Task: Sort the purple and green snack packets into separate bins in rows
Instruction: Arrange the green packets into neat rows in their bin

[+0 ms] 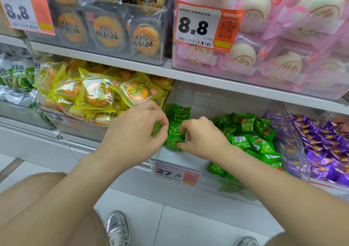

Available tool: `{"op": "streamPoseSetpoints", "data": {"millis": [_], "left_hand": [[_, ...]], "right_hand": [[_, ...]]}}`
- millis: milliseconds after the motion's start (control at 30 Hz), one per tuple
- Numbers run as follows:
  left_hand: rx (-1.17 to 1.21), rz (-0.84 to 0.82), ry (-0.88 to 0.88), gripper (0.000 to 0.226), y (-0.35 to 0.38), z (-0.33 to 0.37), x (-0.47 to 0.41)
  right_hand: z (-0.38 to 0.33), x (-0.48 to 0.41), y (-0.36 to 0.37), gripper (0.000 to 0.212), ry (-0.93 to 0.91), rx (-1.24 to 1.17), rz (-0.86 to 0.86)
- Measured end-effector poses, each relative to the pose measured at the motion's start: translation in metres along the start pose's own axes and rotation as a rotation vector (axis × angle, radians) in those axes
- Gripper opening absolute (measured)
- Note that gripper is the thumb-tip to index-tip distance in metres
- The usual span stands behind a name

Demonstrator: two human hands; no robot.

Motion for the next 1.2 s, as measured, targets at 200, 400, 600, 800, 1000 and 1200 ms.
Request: {"op": "streamPoseSetpoints", "data": {"millis": [200, 400, 600, 800, 1000, 1200], "left_hand": [[-0.04, 0.013, 0.134, 0.009, 0.006, 0.009, -0.002], [0.045, -0.135, 0.19, 0.013, 0.043, 0.039, -0.01], [0.073, -0.336, 0.062, 0.013, 0.096, 0.057, -0.033], [0.011, -0.525, 0.047, 0.034, 0.142, 0.061, -0.056], [-0.065, -0.634, 0.101, 0.053, 0.158, 0.078, -0.064], [-0.185, -0.501, 0.167, 0.02, 0.15, 0.096, -0.064]], "right_hand": [[0.037, 0.025, -0.048, 0.022, -0.001, -0.026, -0.026], [0.092, 0.061, -0.074, 0.05, 0.043, 0.174, -0.29], [0.114, 0.061, -0.06, 0.046, 0.05, 0.045, -0.112], [0.114, 0.073, -0.071, 0.034, 0.152, -0.177, 0.081], [0.114, 0.079, -0.07, 0.029, 0.343, -0.482, 0.138], [0.112, 0.09, -0.069, 0.036, 0.39, -0.85, -0.017]]}}
Point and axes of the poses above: each hand's wrist, its own x-axis away from the middle knuckle, its own y-axis out of the palm, z = x × y, the point moved 2 cm from there along -x, towards the middle knuckle, and after that the axes turned 6 degrees about x, right-handed, at the moved point
